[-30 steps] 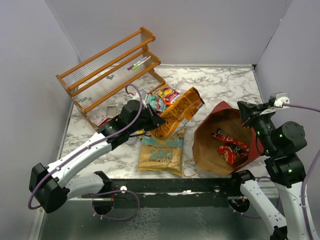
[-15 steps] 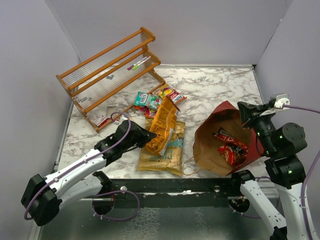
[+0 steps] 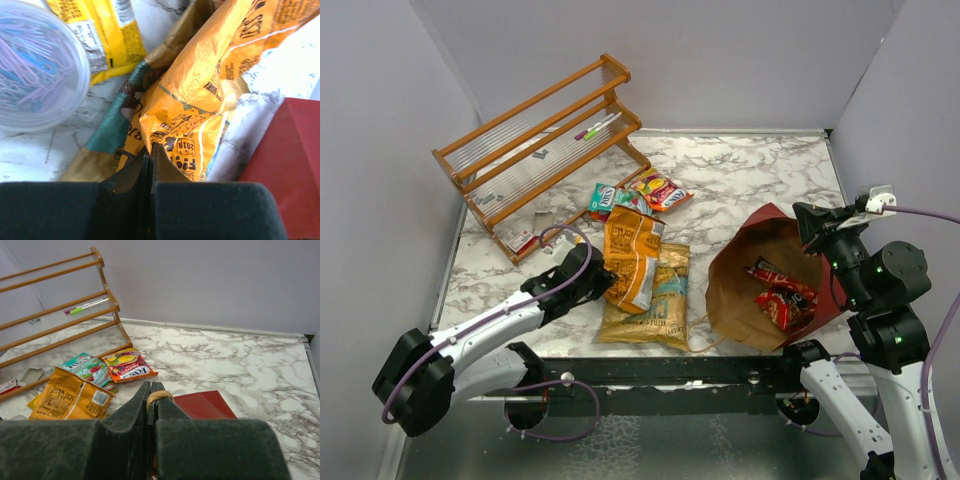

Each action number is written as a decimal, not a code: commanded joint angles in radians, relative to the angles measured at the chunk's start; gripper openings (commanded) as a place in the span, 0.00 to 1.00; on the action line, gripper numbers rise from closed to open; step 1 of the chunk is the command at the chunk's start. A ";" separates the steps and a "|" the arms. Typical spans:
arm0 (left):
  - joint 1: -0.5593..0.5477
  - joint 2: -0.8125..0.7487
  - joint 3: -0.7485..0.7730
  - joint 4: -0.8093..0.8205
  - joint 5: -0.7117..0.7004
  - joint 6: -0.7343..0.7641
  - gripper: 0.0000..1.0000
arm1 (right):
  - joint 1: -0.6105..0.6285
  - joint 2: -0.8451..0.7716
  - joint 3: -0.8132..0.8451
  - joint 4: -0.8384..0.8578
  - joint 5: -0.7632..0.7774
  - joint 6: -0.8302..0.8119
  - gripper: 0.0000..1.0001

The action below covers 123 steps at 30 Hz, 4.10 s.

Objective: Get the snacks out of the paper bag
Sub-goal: Place the snack at the center of the board, then take out the snack from the paper bag.

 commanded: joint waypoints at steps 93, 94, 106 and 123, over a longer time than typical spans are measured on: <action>-0.551 0.992 0.924 0.423 0.081 2.314 0.57 | 0.000 -0.005 0.077 0.019 -0.105 -0.004 0.02; -0.548 0.986 0.917 0.438 0.089 2.305 0.54 | 0.000 -0.004 0.081 0.017 -0.104 -0.005 0.02; -0.526 0.951 0.918 0.396 0.204 2.243 0.17 | 0.000 -0.005 0.086 0.004 -0.095 -0.005 0.02; -0.559 0.468 0.736 0.392 0.157 1.910 0.00 | 0.000 -0.023 0.029 0.005 -0.029 -0.039 0.02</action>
